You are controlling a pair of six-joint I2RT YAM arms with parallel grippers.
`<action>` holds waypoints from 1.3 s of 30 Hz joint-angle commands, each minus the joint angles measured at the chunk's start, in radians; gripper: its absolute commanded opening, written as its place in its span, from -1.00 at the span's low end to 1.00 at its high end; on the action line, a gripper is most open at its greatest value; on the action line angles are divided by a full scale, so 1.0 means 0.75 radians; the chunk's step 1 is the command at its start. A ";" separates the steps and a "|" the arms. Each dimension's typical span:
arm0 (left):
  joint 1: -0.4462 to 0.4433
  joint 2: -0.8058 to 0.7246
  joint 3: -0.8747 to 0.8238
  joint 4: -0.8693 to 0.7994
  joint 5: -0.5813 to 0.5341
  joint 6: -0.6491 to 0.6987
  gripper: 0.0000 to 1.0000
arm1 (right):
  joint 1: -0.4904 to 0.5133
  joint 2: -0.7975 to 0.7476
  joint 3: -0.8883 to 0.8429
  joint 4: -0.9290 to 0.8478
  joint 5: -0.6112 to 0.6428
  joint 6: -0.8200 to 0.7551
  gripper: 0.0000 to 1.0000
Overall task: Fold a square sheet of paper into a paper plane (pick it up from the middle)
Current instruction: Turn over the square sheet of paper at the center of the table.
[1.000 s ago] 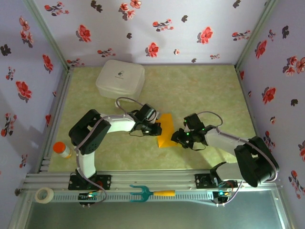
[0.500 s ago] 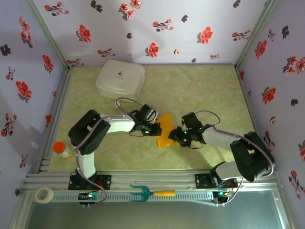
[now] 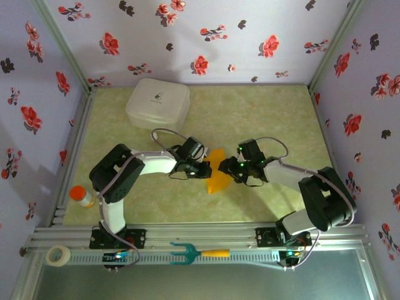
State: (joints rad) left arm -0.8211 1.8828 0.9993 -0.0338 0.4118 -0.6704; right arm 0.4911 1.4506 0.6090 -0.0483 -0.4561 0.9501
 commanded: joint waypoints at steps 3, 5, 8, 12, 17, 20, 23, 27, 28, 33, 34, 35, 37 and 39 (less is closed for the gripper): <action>-0.016 -0.009 -0.037 -0.072 -0.011 -0.012 -0.93 | -0.027 0.047 0.025 0.081 -0.055 -0.020 -0.05; -0.016 -0.011 -0.036 -0.072 -0.011 -0.012 -0.93 | -0.036 0.060 0.014 0.101 -0.061 -0.012 -0.07; -0.016 -0.016 -0.040 -0.066 -0.012 -0.015 -0.93 | -0.047 0.062 -0.014 0.138 -0.044 0.004 -0.09; -0.016 -0.020 -0.040 -0.065 -0.012 -0.014 -0.93 | -0.067 0.070 -0.041 0.182 -0.050 0.016 -0.15; -0.016 -0.019 -0.032 -0.069 -0.012 -0.015 -0.93 | -0.094 0.085 -0.065 0.227 -0.076 0.017 -0.26; -0.016 -0.018 -0.028 -0.067 -0.012 -0.016 -0.93 | -0.102 0.105 -0.074 0.266 -0.104 0.019 -0.31; -0.016 -0.019 -0.027 -0.067 -0.011 -0.017 -0.93 | -0.104 0.126 -0.081 0.300 -0.120 0.022 -0.37; -0.016 -0.019 -0.029 -0.067 -0.013 -0.017 -0.93 | -0.115 0.151 -0.094 0.346 -0.148 0.018 -0.41; -0.016 -0.019 -0.031 -0.066 -0.011 -0.017 -0.93 | -0.117 0.154 -0.098 0.351 -0.155 0.018 -0.44; -0.016 -0.021 -0.032 -0.061 -0.010 -0.021 -0.93 | -0.129 0.165 -0.120 0.373 -0.165 0.008 -0.53; -0.016 -0.021 -0.032 -0.061 -0.012 -0.021 -0.93 | -0.131 0.167 -0.124 0.379 -0.169 0.006 -0.54; -0.015 -0.021 -0.032 -0.060 -0.012 -0.022 -0.93 | -0.132 0.171 -0.127 0.385 -0.174 0.006 -0.56; -0.016 -0.019 -0.033 -0.059 -0.009 -0.023 -0.92 | -0.135 0.182 -0.131 0.403 -0.185 0.007 -0.59; -0.015 -0.021 -0.030 -0.059 -0.008 -0.024 -0.90 | -0.137 0.191 -0.132 0.414 -0.188 0.009 -0.62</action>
State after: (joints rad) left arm -0.8249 1.8763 0.9928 -0.0341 0.4114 -0.6754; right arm 0.3950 1.5757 0.5224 0.2298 -0.5743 0.9539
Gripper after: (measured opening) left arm 0.060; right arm 0.194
